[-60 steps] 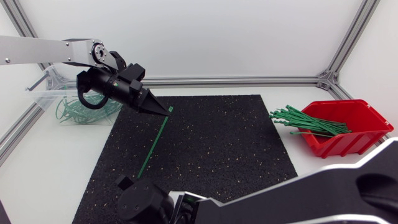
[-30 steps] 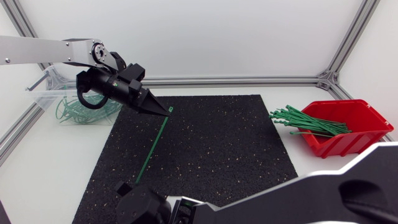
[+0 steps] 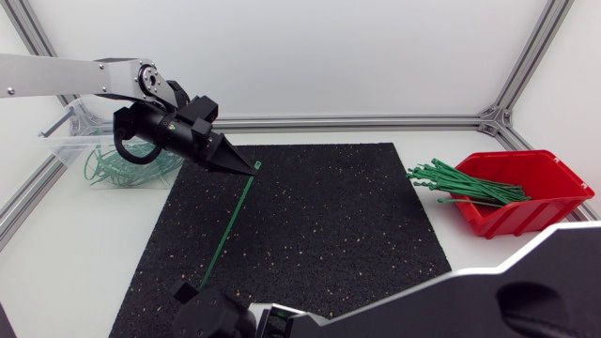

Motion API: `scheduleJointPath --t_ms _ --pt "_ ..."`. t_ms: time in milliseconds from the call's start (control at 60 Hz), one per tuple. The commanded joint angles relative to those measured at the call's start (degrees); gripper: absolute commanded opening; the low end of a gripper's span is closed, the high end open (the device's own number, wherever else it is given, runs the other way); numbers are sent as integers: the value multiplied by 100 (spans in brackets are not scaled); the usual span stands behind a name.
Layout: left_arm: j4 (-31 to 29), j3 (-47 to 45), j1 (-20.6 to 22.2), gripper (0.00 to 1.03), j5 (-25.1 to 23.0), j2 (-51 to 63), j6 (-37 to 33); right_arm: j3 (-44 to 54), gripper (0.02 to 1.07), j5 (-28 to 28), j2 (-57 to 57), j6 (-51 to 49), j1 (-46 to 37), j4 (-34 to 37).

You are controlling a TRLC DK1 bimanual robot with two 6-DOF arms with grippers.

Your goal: Take a green cable tie from the red box, thread the tail through the head to close it, then place it in the transparent bin on the left.

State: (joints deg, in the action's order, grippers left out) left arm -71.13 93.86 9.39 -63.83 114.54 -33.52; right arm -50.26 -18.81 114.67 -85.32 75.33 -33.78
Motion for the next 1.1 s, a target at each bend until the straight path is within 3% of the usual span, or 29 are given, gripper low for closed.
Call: scheduleJointPath --t_ms 0,1083 --pt "-129 106 -51 3 -59 -134 -181 16 25 -35 11 -46 78 -102" --pt "-208 -299 -42 3 -85 -433 -436 -72 21 -237 -586 173 201 -146"
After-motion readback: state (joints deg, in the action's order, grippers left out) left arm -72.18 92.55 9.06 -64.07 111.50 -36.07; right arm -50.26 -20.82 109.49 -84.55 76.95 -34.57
